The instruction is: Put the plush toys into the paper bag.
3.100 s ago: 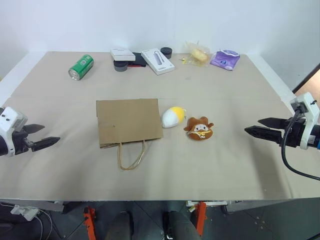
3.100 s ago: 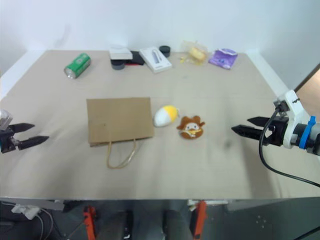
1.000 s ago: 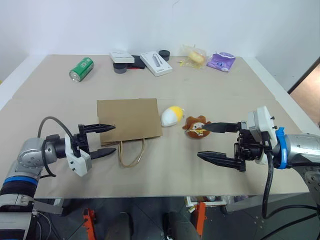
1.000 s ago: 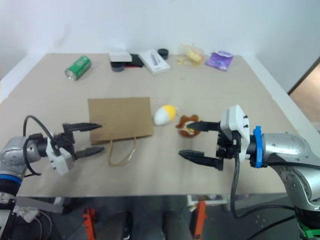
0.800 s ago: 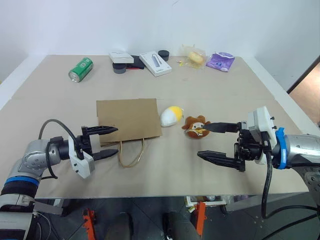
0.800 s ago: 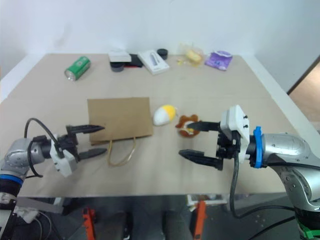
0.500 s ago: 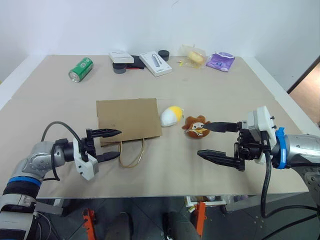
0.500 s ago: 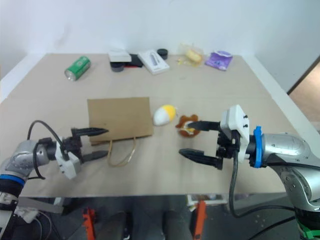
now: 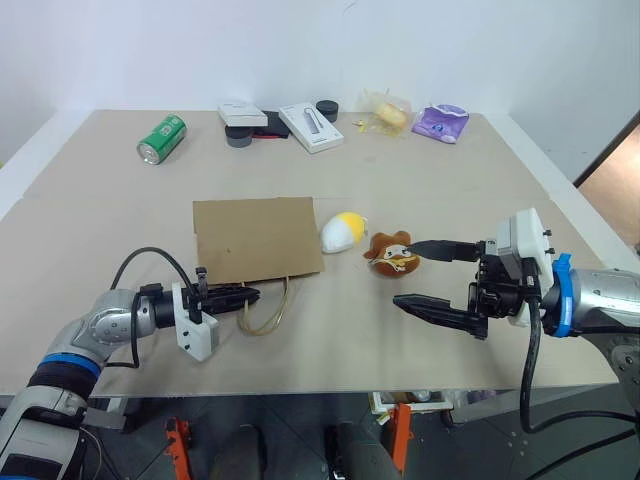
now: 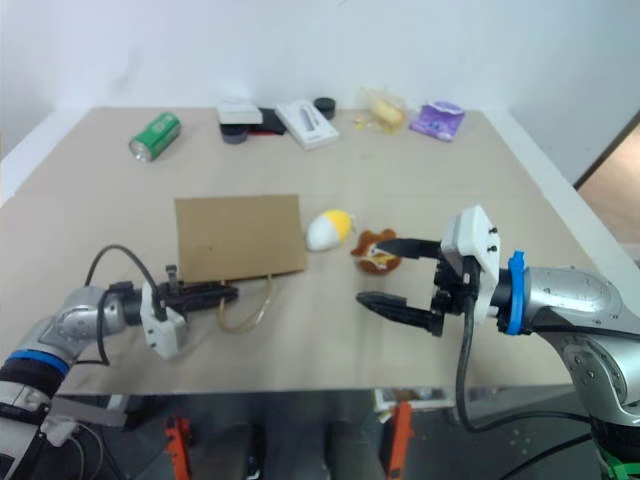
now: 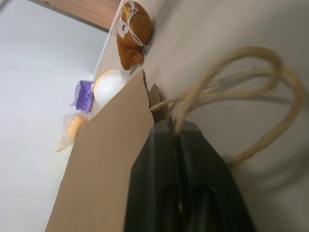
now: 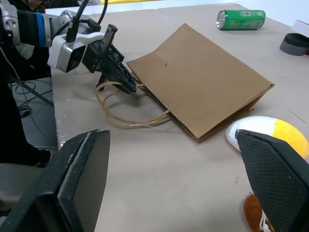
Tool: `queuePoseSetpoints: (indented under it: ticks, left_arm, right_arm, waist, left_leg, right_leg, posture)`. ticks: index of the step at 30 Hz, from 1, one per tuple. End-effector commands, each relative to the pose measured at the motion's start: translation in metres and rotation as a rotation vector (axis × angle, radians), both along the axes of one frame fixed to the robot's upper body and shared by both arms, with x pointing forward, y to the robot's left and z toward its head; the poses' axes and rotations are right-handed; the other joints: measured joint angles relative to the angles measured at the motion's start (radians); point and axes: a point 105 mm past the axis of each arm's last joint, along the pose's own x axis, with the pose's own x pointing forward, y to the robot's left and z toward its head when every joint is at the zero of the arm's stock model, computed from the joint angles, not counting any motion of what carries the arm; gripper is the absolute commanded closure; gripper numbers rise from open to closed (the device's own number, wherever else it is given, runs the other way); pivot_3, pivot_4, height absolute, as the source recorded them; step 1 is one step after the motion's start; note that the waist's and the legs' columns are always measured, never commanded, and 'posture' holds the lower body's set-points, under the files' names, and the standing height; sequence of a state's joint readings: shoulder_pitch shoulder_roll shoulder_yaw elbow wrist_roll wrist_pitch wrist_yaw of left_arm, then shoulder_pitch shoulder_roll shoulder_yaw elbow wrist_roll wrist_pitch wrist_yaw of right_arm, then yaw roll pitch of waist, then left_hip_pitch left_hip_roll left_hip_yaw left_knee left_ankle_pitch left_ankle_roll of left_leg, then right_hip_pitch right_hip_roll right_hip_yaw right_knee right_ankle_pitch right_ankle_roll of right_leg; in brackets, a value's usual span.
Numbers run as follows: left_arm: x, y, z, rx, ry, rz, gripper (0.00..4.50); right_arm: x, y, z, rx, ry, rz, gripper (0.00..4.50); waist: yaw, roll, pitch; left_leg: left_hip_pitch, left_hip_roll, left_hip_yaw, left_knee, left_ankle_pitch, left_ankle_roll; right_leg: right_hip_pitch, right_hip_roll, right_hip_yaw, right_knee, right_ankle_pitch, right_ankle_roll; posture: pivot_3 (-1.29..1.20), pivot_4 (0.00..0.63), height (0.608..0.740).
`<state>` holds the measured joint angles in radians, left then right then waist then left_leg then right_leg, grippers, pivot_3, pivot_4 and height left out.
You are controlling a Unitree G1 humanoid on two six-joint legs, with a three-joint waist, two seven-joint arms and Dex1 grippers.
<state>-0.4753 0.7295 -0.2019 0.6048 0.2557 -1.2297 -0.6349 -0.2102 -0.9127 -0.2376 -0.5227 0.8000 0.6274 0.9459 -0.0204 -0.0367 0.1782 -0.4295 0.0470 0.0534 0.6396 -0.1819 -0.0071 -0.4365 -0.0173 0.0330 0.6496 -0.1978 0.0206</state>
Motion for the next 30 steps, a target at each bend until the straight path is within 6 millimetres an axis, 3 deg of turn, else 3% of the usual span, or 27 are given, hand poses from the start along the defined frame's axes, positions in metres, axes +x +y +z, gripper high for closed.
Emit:
queuePoseSetpoints:
  ticks: [1,5,7,10,11,16,23,30]
  left_arm:
    - [0.004,-0.009,0.021,-0.113,-0.012,0.008,4.43]
    - [0.004,-0.022,0.051,-0.3,0.038,0.028,4.43]
    - [0.001,-0.029,0.067,-0.368,0.053,0.022,4.5]
    - [-0.006,-0.037,0.074,-0.401,0.097,0.014,4.5]
    - [-0.008,-0.037,0.072,-0.401,0.111,0.016,4.5]
    - [-0.011,-0.037,0.068,-0.416,0.153,0.038,4.5]
    - [-0.011,-0.041,0.076,-0.477,0.159,0.052,4.5]
    - [-0.006,-0.033,0.091,-0.57,0.106,0.115,4.5]
  right_arm:
    - [-0.004,0.013,0.005,0.036,-0.043,0.023,0.0]
    - [0.005,0.028,-0.011,0.138,0.03,-0.024,0.0]
    - [0.014,0.036,-0.021,0.187,0.062,-0.065,0.53]
    - [0.029,0.049,-0.037,0.22,0.076,-0.119,1.85]
    - [0.035,0.054,-0.04,0.234,0.076,-0.139,2.07]
    - [0.064,0.083,-0.058,0.301,0.1,-0.188,4.43]
    - [0.097,0.131,-0.082,0.331,0.146,-0.206,4.48]
    - [0.122,0.149,-0.103,0.293,0.162,-0.337,4.48]
  waist:
    - [0.0,0.0,0.0]
    - [-0.001,0.0,0.0]
    - [-0.001,0.0,0.0]
    - [-0.003,0.0,-0.001]
    - [-0.004,-0.001,-0.001]
    - [-0.008,-0.001,-0.001]
    - [-0.007,-0.001,-0.001]
    - [-0.007,-0.001,-0.001]
  left_leg:
    - [0.0,0.0,0.0,0.0,0.0,0.0]
    - [0.0,0.001,0.0,0.0,0.0,0.0]
    - [0.0,0.001,0.0,0.0,0.0,0.0]
    - [0.0,0.0,0.0,0.0,0.0,0.0]
    - [0.001,0.001,0.0,0.001,0.0,0.0]
    - [0.003,0.002,0.0,0.0,0.002,0.001]
    - [0.003,0.004,0.0,0.0,0.003,0.002]
    - [0.002,0.004,0.001,0.0,0.003,0.002]
  right_leg:
    - [0.0,0.0,0.0,0.0,0.0,0.0]
    - [0.0,0.0,0.0,0.0,0.0,0.0]
    - [0.0,0.0,0.0,0.0,0.0,0.0]
    - [0.0,0.002,0.002,0.0,0.0,0.001]
    - [0.0,0.002,0.003,0.0,0.001,0.001]
    - [0.0,0.009,0.008,0.0,0.003,-0.002]
    - [0.0,0.012,0.01,0.0,0.004,-0.006]
    - [-0.001,0.012,0.011,0.0,0.006,-0.004]
  posture:
    - [0.0,0.15,0.74]
    - [0.0,0.15,0.74]
    - [0.0,0.15,0.74]
    - [0.0,0.15,0.74]
    - [0.0,0.15,0.74]
    - [0.0,0.15,0.74]
    - [0.0,0.15,0.74]
    - [0.0,0.15,0.74]
